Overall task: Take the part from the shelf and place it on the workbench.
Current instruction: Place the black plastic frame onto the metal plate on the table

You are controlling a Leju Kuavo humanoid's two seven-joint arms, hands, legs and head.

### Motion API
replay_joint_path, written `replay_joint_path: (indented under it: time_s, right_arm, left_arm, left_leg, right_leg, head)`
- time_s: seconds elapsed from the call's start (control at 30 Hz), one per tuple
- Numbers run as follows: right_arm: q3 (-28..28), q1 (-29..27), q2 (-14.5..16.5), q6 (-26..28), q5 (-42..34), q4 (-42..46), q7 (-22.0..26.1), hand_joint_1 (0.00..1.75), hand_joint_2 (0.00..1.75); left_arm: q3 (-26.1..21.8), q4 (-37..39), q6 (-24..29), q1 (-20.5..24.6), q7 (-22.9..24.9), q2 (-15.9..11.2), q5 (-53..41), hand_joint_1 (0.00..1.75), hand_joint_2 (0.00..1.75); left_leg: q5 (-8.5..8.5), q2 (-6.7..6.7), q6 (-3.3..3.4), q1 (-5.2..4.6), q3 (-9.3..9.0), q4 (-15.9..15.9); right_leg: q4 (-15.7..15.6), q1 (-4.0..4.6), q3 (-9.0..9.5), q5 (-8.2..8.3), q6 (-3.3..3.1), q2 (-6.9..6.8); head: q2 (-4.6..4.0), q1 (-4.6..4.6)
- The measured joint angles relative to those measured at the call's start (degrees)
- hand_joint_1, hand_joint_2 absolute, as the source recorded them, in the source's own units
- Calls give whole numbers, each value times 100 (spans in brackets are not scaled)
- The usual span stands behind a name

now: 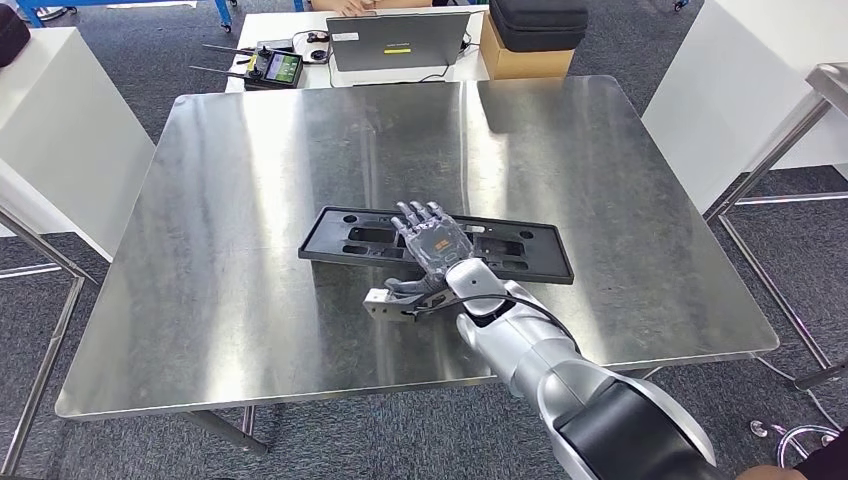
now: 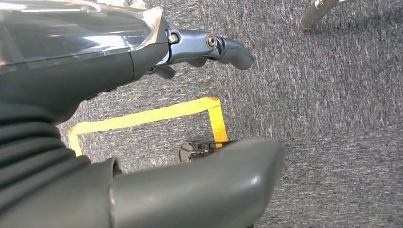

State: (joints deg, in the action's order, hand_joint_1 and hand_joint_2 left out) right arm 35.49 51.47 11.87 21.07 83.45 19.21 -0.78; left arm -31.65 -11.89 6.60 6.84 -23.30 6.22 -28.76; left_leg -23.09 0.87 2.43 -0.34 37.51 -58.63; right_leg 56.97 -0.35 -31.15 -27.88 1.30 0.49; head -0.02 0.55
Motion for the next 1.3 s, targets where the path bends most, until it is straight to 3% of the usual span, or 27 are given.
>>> replay_joint_path:
  time_s: [0.23, 0.33, 0.4, 0.5, 0.57, 0.8, 0.9, 1.1, 1.3]
  right_arm:
    - [-326, -153, 96, 1273, -531, 713, 652, 0, 0]
    - [-470, -518, 171, 1319, -1363, 1693, 1215, 0, 0]
    - [-541, -937, 189, 906, -2620, 2762, 1765, 0, 0]
    - [-618, -1705, 138, -364, -5185, 4677, 2557, 0, 0]
    - [-720, -2160, 30, -1149, -6486, 5818, 2946, 0, 0]
    - [-1372, -3606, -381, -3000, -8856, 8350, 3759, 0, 0]
    - [-1788, -4018, -455, -3674, -9559, 8892, 3794, 0, 0]
    - [-2518, -4743, -480, -5055, -10070, 9627, 3984, 0, 0]
    - [-3391, -5453, -357, -5417, -10201, 10023, 4068, 0, 0]
  left_arm:
    - [0, 0, 166, 2, 15, 81, -103, 0, 0]
    - [-4, 0, 258, -3, 3, 131, -115, 0, 0]
    - [-17, 0, 291, -20, -35, 151, -101, 0, 0]
    - [-30, 0, 259, -69, -118, 160, -79, 0, 0]
    - [-31, 0, 173, -96, -144, 157, -82, 0, 0]
    - [-35, -3, -162, -113, -125, 29, -125, 0, 0]
    - [-65, -16, -165, -104, -133, -9, -125, 0, 0]
    - [-132, -37, -156, -88, -221, -46, -161, 0, 0]
    - [-148, -59, -179, -78, -369, -102, -251, 0, 0]
  left_leg:
    - [0, -4, 0, 1, -1, 0]
    - [0, -1, -1, 6, -2, 0]
    - [-1, 1, -2, 10, -2, 0]
    - [-12, 3, -5, 8, -3, 1]
    - [-24, 8, -4, 5, -4, 1]
    - [-32, 16, 2, -6, -6, 0]
    - [-34, 15, 4, -8, -7, 0]
    - [-37, 18, 6, -5, -15, 0]
    - [-59, 16, 26, -16, -12, -10]
  right_leg:
    - [1, 1, 1, 0, 0, 1]
    - [0, 1, 2, -2, -1, -1]
    - [0, 2, 0, -4, -3, -3]
    - [-2, 1, -35, -16, 3, -4]
    - [-4, 0, -55, -29, 12, -8]
    - [-6, -5, -47, -33, 23, -10]
    - [-6, -6, -44, -33, 25, -9]
    - [-7, -5, -40, -36, 26, -11]
    - [-17, -25, -19, -36, 35, -10]
  head:
    - [0, -1]
    - [0, -1]
    - [0, -1]
    - [0, 1]
    - [0, 1]
    - [0, -1]
    - [0, 1]
    - [0, 0]
    - [0, 2]
